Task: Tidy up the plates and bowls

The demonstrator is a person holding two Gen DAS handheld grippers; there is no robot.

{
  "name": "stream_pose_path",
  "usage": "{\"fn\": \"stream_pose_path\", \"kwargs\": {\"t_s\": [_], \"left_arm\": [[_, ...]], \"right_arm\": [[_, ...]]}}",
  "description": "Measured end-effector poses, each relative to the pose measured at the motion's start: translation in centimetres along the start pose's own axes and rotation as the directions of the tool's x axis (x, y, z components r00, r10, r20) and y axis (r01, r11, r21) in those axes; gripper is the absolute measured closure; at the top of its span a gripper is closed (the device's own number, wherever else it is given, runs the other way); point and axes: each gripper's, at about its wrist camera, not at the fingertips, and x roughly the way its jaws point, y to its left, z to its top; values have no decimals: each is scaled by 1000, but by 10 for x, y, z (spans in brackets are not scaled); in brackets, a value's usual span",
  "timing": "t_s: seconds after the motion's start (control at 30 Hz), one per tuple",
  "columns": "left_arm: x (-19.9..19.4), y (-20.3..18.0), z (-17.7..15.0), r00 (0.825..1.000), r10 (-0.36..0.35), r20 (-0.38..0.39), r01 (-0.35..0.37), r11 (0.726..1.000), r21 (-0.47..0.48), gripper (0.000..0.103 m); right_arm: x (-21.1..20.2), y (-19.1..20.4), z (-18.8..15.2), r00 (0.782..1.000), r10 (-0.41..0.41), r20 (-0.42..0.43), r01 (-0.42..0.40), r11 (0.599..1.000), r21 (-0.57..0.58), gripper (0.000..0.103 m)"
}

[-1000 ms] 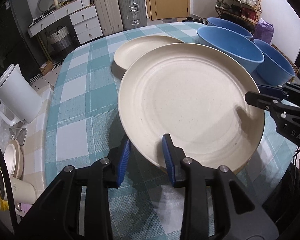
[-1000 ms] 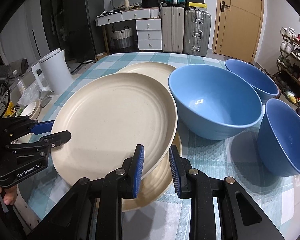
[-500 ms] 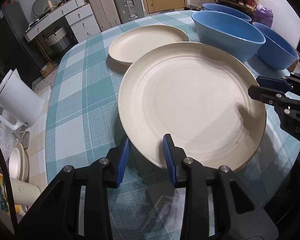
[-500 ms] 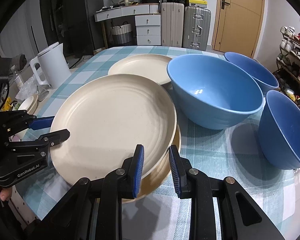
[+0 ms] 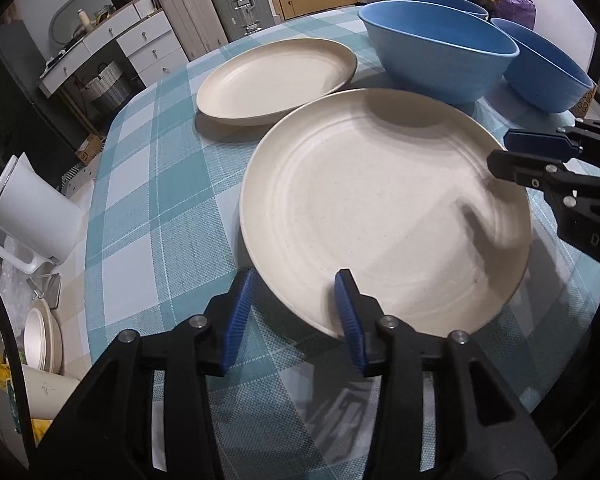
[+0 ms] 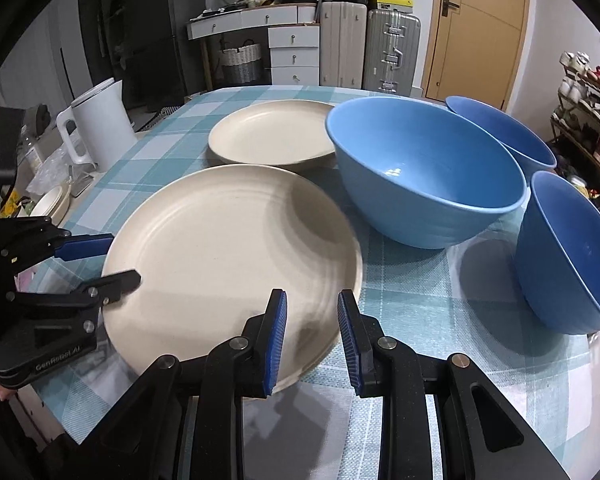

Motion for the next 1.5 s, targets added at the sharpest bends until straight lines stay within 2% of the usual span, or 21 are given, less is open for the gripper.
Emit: {"fn": "stream_pose_path", "kwargs": {"t_s": [0.07,0.13,0.2,0.37,0.4,0.47,0.5,0.53,0.77,1.13,1.37,1.5], "left_arm": [[-2,7,1,1000,-17,10,18,999,-30,59],[-6,15,3,999,-21,35,23,998,-66,38],[-13,23,4,997,-19,68,26,994,-105,24],[-25,38,8,993,-37,109,55,985,-166,20],[-26,39,9,993,-33,114,53,983,-174,16],[-31,41,11,991,-28,133,53,980,-193,6],[-34,41,11,989,-28,143,56,978,-202,1],[-37,42,12,987,-35,156,68,975,-210,1],[-51,46,15,982,-24,185,73,962,-262,1],[-53,64,16,979,-38,202,117,913,-391,1],[-44,80,20,983,-34,178,115,875,-471,1],[-38,88,31,985,-32,171,113,867,-486,1]], "right_arm": [[0,-2,0,1000,3,0,-3,1000,5,75],[-1,-3,0,1000,6,3,-6,1000,8,74],[-1,-5,0,1000,6,4,-6,1000,11,68],[-10,-9,3,999,25,29,-26,999,26,49],[-11,-10,4,999,27,34,-28,999,28,47],[-15,-12,7,998,36,45,-37,999,32,29],[-17,-12,8,998,46,53,-48,998,35,24],[-20,-12,9,996,58,62,-60,998,35,17],[-40,-9,22,993,49,112,-49,999,-1,4],[-56,-21,47,988,46,146,-46,999,2,3],[-62,-32,77,984,53,167,-54,999,-1,2],[-57,-37,97,986,61,158,-61,998,-6,2]]}}
